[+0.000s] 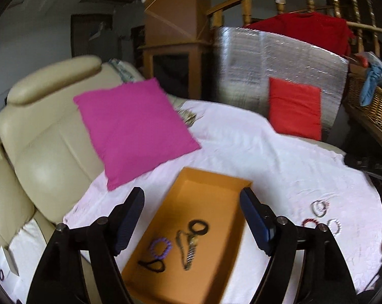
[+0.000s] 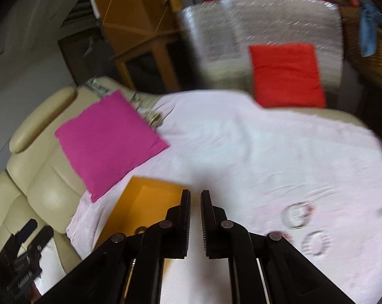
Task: Organize jewelry
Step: 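Move the right tool toward the silver bangle while the left tool nears the red bracelet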
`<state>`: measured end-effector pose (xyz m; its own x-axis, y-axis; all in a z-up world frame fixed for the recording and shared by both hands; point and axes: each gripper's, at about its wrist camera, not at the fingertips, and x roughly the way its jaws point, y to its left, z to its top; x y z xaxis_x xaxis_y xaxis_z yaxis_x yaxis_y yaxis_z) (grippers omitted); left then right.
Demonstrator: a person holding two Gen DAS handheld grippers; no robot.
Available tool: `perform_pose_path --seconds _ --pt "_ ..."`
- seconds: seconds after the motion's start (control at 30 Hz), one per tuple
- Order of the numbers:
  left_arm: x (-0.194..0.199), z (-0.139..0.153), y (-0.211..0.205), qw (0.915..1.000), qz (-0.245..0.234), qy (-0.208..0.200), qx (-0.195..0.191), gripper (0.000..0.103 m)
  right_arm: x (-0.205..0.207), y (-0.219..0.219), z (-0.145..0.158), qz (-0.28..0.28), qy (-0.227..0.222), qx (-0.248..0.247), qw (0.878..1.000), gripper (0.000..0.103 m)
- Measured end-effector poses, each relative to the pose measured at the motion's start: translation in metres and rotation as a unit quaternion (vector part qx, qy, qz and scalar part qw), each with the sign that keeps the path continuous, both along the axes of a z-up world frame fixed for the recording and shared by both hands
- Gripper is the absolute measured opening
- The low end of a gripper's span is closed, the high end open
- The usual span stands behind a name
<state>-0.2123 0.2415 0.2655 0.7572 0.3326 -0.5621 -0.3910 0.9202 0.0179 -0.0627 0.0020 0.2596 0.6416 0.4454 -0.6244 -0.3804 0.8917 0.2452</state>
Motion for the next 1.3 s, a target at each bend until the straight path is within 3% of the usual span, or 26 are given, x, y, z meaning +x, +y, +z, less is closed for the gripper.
perform_pose_path --seconds 0.03,0.1,0.13,0.17,0.33,0.4,0.47,0.57,0.73,1.03,1.3 --pt "0.003 0.006 -0.009 1.0000 -0.006 -0.002 0.004 0.078 0.000 -0.018 0.006 -0.008 -0.004 0.002 1.000 0.018" --pt "0.014 0.016 -0.035 0.9995 -0.026 -0.008 0.013 0.081 0.000 -0.055 0.015 -0.028 -0.008 0.014 0.999 0.040" --pt "0.020 0.019 -0.049 0.9991 -0.038 -0.011 0.016 0.083 -0.001 -0.076 0.017 -0.040 -0.014 0.024 0.999 0.060" --pt "0.026 0.020 -0.059 0.9986 -0.048 -0.012 0.018 0.085 -0.001 -0.095 0.017 -0.048 -0.021 0.030 0.998 0.064" --pt "0.073 -0.015 -0.119 0.9944 -0.096 0.022 0.036 0.085 0.013 -0.153 -0.024 -0.054 0.011 0.031 0.998 0.062" --pt "0.094 -0.044 -0.138 0.9918 -0.113 0.050 0.031 0.085 0.021 -0.169 -0.054 -0.058 0.033 0.033 0.997 0.055" --pt "0.115 -0.081 -0.152 0.9876 -0.130 0.086 0.015 0.085 0.035 -0.183 -0.095 -0.064 0.069 0.040 0.995 0.038" --pt "0.140 -0.133 -0.165 0.9824 -0.135 0.129 -0.005 0.085 0.053 -0.194 -0.146 -0.075 0.110 0.066 0.989 0.037" --pt "0.171 -0.181 -0.172 0.9784 -0.135 0.153 -0.030 0.085 0.084 -0.199 -0.189 -0.081 0.132 0.120 0.981 0.037" --pt "0.210 -0.200 -0.189 0.9735 -0.176 0.141 -0.041 0.085 0.141 -0.180 -0.235 -0.066 0.194 0.182 0.962 0.038" --pt "0.233 -0.205 -0.201 0.9666 -0.210 0.141 -0.042 0.085 0.166 -0.159 -0.246 -0.065 0.200 0.162 0.964 0.037"
